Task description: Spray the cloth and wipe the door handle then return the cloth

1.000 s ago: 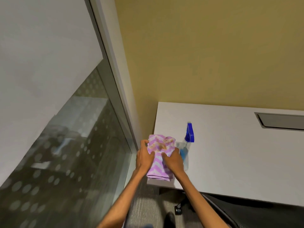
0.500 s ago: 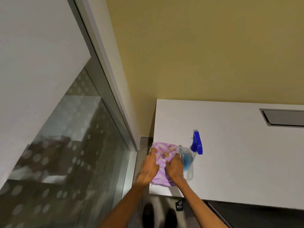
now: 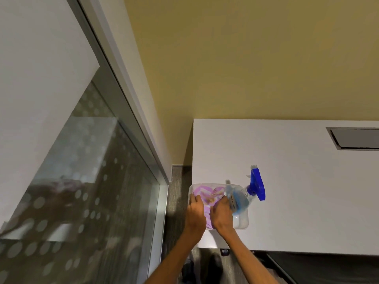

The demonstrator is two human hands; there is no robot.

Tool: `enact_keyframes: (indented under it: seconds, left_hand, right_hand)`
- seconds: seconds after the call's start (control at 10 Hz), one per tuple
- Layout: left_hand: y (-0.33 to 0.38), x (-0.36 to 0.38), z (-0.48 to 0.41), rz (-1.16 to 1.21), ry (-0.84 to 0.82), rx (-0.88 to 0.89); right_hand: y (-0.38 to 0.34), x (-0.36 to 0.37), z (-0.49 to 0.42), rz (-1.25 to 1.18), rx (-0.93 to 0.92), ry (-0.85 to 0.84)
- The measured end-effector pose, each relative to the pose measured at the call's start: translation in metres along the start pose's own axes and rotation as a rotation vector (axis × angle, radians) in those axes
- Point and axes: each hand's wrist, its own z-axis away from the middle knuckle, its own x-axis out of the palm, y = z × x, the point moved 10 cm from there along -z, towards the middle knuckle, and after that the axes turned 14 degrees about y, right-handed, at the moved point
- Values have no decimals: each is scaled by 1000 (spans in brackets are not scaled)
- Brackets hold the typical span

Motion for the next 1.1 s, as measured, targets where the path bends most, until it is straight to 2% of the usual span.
enact_keyframes:
  seconds: [0.1, 0.2, 0.3, 0.5, 0.6, 0.7, 0.8, 0.9, 1.0, 1.1]
  left_hand:
    - [5, -9, -1, 42, 49, 34]
    - [23, -15, -2, 53, 138, 279]
    - [23, 7, -1, 73, 67, 423]
    - [12, 35, 6, -48, -151, 492]
    - [3, 49, 13, -75, -245, 487]
    - [-3, 56, 14, -59, -315, 408]
    - [0, 46, 14, -4, -248, 409]
    - [-1, 28, 14, 19, -113, 381]
    - [-1, 13, 7, 54, -53, 205]
    - [5, -12, -2, 25, 64, 89]
  right_hand:
    - [-6, 3, 5, 63, -90, -4]
    - [-17, -8, 14, 114, -211, 68]
    - [-25, -5, 18, 161, -302, 75]
    - [-16, 19, 9, 232, -292, -45]
    - [-14, 27, 10, 226, -266, -79]
    - [-13, 28, 9, 225, -254, -84]
    - [-14, 26, 10, 226, -267, -87]
    - [-18, 13, 12, 198, -290, -7]
    - [-21, -6, 21, 38, -272, 96]
    - [-24, -23, 31, -132, -220, 111]
